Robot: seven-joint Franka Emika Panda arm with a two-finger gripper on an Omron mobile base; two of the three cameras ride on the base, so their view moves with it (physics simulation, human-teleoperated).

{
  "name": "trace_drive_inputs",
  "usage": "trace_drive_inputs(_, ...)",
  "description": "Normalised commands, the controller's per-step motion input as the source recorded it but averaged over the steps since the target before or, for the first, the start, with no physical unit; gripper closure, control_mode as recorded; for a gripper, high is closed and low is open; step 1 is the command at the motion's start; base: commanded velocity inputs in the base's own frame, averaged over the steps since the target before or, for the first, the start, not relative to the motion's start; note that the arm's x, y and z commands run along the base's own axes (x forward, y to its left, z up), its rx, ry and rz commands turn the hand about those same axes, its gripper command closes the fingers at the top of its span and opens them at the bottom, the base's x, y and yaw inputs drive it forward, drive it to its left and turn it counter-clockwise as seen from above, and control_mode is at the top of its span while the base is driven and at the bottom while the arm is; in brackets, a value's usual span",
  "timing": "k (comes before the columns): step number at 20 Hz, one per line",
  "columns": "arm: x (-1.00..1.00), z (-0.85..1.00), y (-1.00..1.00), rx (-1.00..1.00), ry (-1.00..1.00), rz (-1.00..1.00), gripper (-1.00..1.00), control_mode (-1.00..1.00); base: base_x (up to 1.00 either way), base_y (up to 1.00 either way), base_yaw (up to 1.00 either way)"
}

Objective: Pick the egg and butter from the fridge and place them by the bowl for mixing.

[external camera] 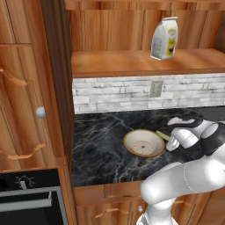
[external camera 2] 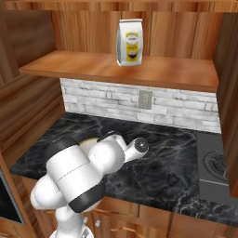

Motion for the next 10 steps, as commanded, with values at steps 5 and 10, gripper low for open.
trace_drive_inputs(5, 0.0, 0.06, 0.0, 0.0, 0.0, 0.0, -1.0, -1.0, 0.0, 0.0, 0.0)
trace_drive_inputs(10, 0.0, 0.69, 0.0, -0.01, 0.09, 0.0, -1.0, -1.0, 0.0, 0.0, 0.0)
